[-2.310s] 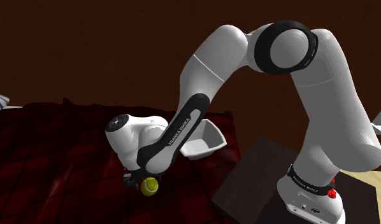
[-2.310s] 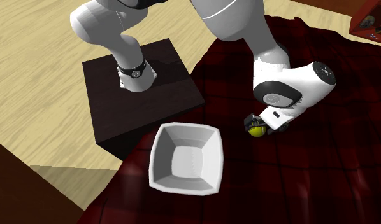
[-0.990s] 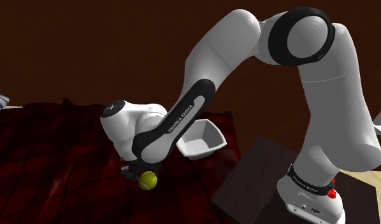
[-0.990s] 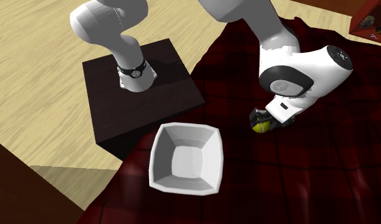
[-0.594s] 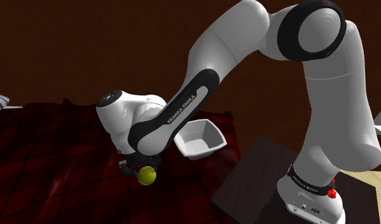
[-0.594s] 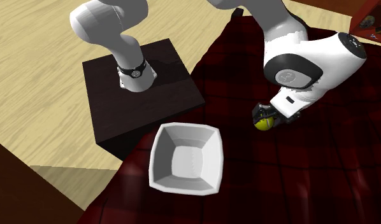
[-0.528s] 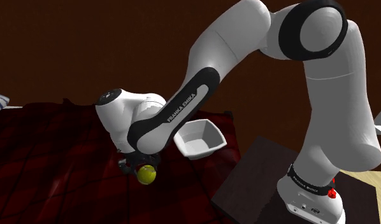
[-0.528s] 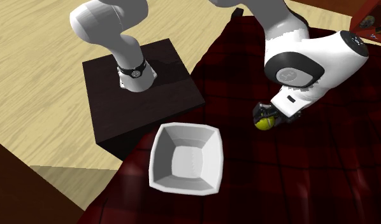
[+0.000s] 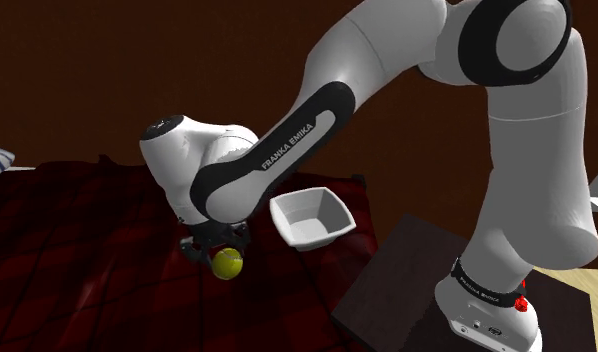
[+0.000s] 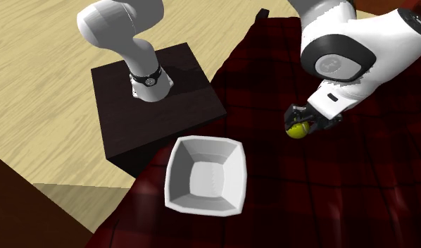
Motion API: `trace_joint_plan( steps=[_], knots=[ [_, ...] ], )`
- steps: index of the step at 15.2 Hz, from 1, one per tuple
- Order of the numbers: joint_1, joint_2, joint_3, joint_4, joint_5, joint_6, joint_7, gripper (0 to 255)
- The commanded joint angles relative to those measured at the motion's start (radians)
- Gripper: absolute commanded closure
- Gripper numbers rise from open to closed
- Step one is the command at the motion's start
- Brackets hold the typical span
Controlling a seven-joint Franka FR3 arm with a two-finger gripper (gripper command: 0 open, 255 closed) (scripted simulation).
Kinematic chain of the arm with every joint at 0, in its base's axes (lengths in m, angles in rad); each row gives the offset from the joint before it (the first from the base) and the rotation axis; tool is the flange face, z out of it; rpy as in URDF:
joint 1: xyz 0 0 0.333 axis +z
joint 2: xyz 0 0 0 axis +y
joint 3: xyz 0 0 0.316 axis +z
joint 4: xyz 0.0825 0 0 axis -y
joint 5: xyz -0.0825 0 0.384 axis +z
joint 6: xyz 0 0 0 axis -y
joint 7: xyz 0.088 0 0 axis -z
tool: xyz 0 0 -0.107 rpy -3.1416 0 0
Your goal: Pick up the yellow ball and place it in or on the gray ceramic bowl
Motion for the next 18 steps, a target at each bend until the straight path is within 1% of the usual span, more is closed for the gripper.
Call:
trace_joint_plan(
  steps=[1, 8, 13, 18],
  knots=[
    [-0.005, -0.016, 0.004, 0.008, 0.009, -0.022, -0.010, 255],
    [-0.012, -0.062, 0.015, 0.041, 0.037, -0.096, -0.031, 255],
    [-0.103, -0.194, -0.002, -0.131, 0.084, -0.032, -0.142, 255],
    [-0.179, -0.308, -0.039, -0.270, 0.125, 0.017, -0.267, 255]
  ],
)
